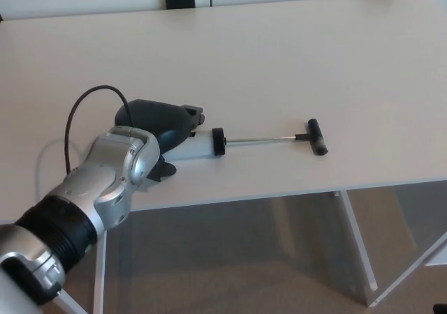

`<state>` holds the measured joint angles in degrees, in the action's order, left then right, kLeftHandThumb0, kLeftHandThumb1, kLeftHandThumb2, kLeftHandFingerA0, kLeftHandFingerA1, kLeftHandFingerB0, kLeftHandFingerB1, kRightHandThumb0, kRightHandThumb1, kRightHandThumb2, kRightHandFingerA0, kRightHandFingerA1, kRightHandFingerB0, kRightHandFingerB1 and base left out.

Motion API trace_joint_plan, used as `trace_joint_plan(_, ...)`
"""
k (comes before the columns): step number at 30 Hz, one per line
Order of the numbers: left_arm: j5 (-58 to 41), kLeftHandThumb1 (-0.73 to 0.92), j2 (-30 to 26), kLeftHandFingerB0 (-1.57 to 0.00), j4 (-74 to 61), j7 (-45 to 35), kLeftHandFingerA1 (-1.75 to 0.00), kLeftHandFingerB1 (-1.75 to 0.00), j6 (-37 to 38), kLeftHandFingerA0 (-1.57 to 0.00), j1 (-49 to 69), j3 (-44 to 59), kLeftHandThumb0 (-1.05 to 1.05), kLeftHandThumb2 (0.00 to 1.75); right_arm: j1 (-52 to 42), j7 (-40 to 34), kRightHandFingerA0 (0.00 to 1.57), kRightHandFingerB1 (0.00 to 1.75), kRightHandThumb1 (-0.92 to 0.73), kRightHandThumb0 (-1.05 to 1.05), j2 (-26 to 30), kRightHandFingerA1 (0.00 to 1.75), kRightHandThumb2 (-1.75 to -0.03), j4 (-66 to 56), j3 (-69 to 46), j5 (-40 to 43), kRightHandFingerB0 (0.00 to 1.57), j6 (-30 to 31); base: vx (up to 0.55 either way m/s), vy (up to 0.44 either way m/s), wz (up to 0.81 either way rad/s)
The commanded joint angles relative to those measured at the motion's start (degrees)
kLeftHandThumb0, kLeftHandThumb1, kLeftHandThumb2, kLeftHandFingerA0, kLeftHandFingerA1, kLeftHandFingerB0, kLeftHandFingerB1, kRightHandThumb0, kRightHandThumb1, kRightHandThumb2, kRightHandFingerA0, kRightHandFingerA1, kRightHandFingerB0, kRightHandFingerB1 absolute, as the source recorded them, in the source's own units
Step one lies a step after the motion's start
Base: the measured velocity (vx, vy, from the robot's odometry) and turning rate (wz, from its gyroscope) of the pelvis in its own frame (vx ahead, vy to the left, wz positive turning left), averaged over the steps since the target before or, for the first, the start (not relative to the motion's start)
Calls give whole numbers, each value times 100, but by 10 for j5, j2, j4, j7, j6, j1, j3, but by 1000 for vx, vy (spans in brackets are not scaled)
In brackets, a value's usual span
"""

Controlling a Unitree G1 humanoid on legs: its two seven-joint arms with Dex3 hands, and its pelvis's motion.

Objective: The robot walks towards a desk on which an air pump is kept in the middle. It lifts it up and holds it with its left hand and uses its right hand to compress it by pushing its handle inwards.

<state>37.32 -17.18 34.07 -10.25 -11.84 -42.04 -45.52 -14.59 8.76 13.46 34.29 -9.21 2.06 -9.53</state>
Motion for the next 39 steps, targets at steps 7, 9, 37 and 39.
trace_joint_plan(7, 17, 59, 10, -22, 30, -22, -124, -33, 44, -68, 2, 19, -27, 64, 25, -4, 90, 44, -56, -37, 10, 53, -57, -22, -3, -1, 64, 31, 0, 0, 0)
trace_joint_plan(9, 28, 59, 9, -22, 34, -28, -124, -33, 44, -68, -4, 13, -27, 64, 28, -1, 90, 44, -56, -37, 12, 53, -57, -24, -1, -3, 64, 27, 0, 0, 0)
trace_joint_plan(37, 71, 58, 3, -73, 41, -40, -123, -57, 79, -70, 8, -3, -16, 57, -63, 13, 89, 45, -63, -36, -32, 50, -60, -207, -2, 42, 67, 24, 0, 0, 0)
trace_joint_plan(39, 67, 58, -2, -75, 40, -45, -116, -62, 83, -71, 6, 0, -15, 57, -103, 16, 87, 44, -63, -36, -46, 48, -61, -286, 0, 63, 70, 23, 0, 0, 0)
